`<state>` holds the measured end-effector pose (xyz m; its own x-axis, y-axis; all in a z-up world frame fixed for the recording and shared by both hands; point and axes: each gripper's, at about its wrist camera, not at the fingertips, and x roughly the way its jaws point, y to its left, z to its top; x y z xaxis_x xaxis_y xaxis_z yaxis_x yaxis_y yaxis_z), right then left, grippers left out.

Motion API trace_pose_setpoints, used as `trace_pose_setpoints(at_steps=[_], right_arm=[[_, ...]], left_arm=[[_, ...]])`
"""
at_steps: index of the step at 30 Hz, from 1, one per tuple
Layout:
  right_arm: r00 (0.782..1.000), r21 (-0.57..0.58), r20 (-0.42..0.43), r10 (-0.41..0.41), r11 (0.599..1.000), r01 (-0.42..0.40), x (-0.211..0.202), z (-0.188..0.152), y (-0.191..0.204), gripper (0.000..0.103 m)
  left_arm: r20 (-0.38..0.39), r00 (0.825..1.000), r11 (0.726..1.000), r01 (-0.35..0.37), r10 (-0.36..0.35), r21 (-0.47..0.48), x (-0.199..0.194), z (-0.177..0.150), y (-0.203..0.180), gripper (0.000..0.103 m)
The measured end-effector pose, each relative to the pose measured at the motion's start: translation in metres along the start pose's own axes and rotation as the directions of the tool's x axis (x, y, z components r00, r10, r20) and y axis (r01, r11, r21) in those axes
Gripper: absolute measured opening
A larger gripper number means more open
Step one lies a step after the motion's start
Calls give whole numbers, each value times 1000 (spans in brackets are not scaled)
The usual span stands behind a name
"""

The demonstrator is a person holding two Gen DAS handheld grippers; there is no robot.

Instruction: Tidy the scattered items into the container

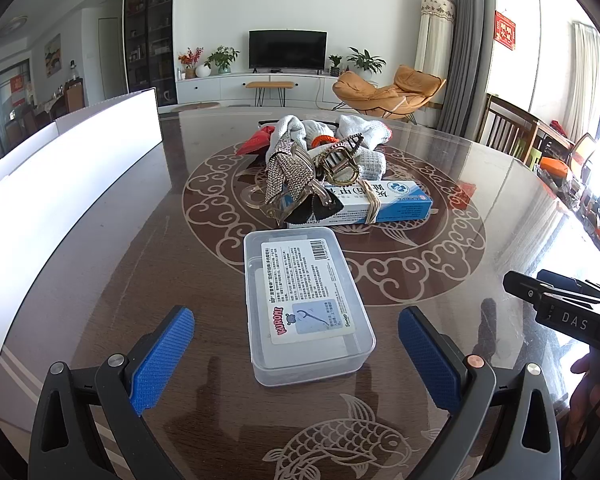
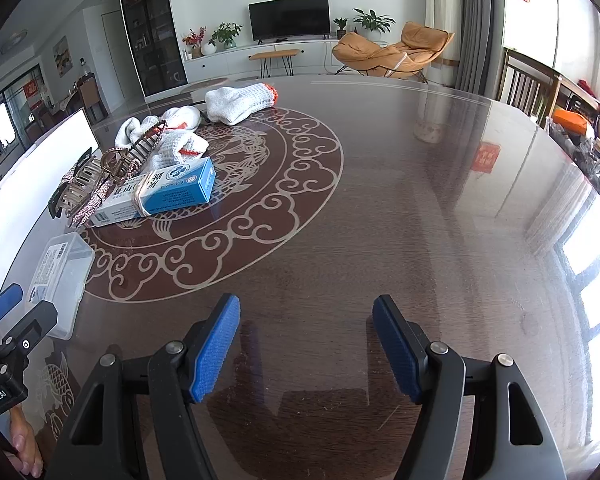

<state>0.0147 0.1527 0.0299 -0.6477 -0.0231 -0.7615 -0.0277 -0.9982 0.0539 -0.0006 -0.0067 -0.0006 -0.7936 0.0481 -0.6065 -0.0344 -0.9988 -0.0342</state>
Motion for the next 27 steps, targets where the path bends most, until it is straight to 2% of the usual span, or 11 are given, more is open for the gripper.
trace_pose_setpoints(at_steps=[27], right_arm=[[1000,7,2,2,1000,-2,-1,0,-3,70]], left_arm=[[8,1000,1000,-2,2,2,0,0,0,103]])
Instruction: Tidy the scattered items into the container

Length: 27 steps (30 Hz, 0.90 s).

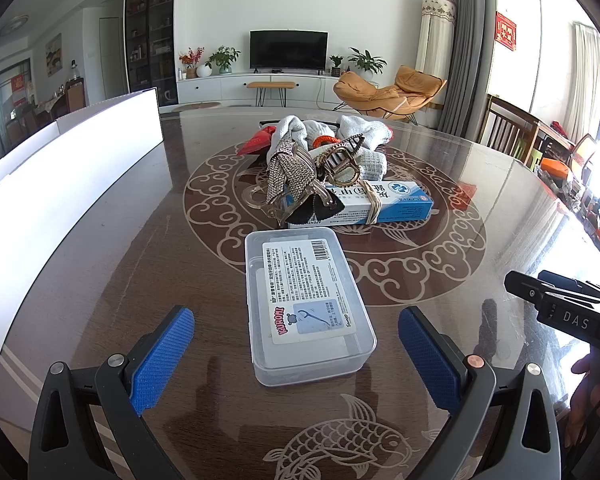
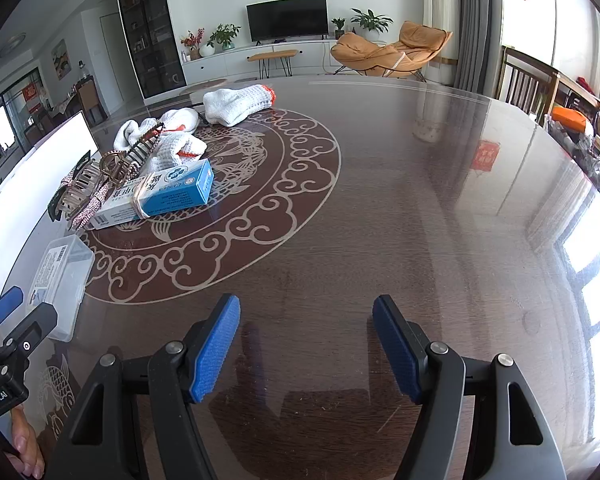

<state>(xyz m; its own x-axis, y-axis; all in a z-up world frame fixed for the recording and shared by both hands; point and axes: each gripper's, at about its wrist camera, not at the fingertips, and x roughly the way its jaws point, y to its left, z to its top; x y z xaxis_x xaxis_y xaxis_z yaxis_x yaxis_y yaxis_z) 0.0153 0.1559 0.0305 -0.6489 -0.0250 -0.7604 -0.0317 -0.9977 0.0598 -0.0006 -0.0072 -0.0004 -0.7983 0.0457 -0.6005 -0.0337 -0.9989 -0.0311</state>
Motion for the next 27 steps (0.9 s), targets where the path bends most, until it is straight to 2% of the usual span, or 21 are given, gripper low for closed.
trace_pose_setpoints(at_steps=[27], right_arm=[[1000,8,3,4,1000,-4,0,1,-1,70]], left_arm=[[1,1000,1000,0,0,-1,0,0,0,103]])
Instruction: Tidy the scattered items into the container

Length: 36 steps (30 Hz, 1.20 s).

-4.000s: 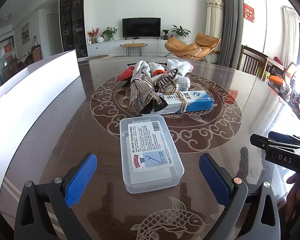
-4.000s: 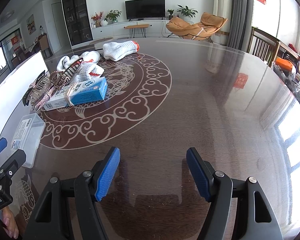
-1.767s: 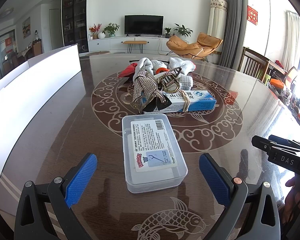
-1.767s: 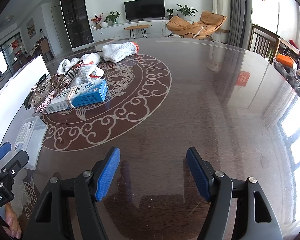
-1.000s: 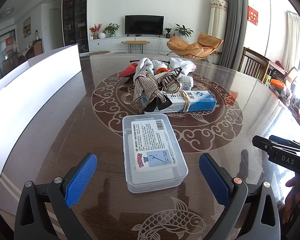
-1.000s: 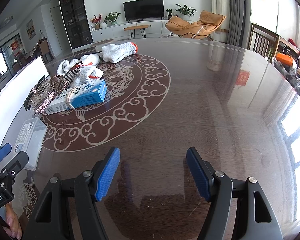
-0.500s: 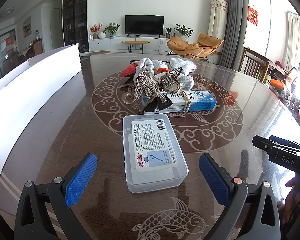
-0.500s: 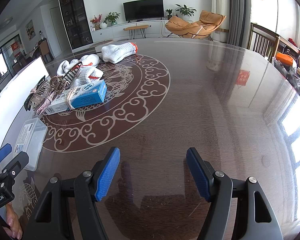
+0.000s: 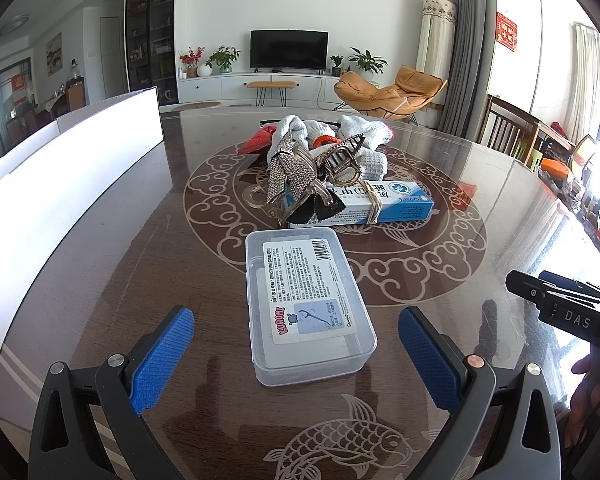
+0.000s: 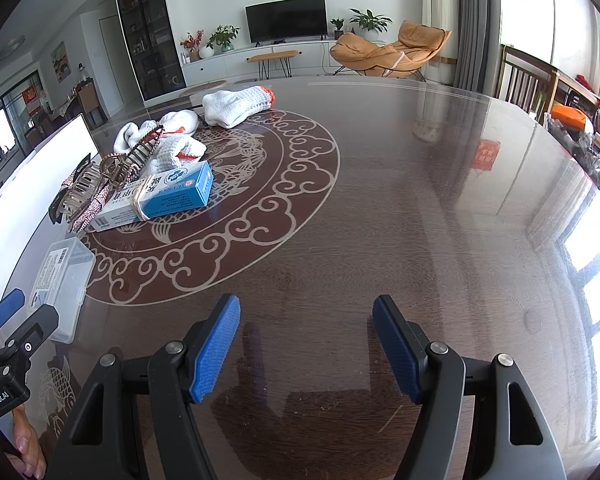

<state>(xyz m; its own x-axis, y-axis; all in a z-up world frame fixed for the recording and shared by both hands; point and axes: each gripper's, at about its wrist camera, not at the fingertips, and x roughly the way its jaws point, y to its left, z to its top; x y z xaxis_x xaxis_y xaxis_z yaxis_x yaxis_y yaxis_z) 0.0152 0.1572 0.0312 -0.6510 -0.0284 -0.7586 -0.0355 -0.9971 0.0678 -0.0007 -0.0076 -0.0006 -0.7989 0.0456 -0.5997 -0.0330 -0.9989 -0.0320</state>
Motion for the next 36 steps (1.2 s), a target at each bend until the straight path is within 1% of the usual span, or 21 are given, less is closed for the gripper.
trace_pose_setpoints(at_steps=[36], right_arm=[[1000,9,2,8,1000,-8,0,1,0,70]], left_arm=[[1,1000,1000,2,-2,-3,0,0,1,103]])
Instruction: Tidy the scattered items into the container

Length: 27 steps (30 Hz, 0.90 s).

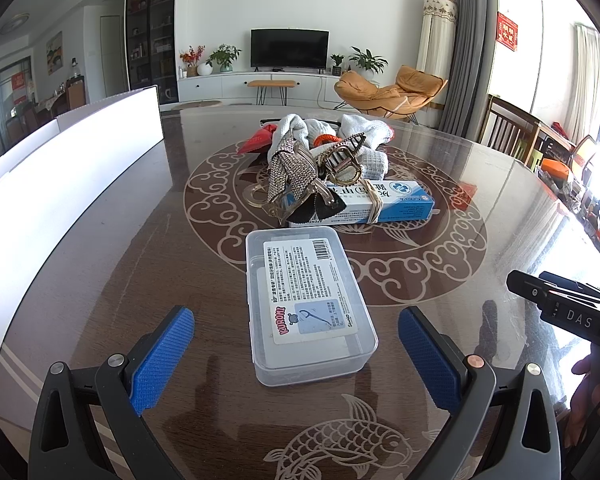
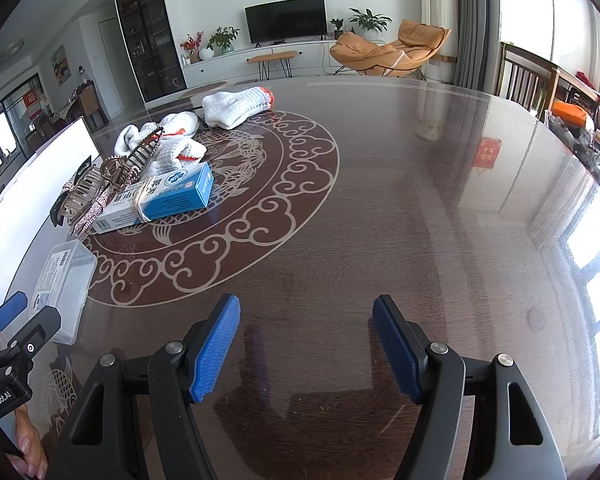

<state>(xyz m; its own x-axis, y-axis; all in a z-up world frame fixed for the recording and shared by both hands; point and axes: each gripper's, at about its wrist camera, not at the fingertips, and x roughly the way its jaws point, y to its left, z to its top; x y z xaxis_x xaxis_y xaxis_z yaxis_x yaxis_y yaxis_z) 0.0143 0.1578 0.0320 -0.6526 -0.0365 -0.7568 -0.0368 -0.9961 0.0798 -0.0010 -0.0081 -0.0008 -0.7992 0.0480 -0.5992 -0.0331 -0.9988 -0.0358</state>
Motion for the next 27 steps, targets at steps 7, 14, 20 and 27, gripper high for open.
trace_pose_setpoints(at_steps=[7,14,20,27], right_arm=[[1000,2,-1,4,1000,-4,1,0,0,70],[1000,2,-1,3,1000,-3,1,0,0,70],[1000,3,-2,4,1000,-4,2,0,0,70],[1000,9,0,6,1000,-6,4,0,0,70]], left_arm=[[-3,1000,1000,2,-2,-3,0,0,0,103],[-4,1000,1000,2,-2,-5,0,0,0,103],[-3,1000,1000,1,-1,-5,-1,0,0,103],[-3,1000,1000,1,-1,-5,-1,0,0,103]])
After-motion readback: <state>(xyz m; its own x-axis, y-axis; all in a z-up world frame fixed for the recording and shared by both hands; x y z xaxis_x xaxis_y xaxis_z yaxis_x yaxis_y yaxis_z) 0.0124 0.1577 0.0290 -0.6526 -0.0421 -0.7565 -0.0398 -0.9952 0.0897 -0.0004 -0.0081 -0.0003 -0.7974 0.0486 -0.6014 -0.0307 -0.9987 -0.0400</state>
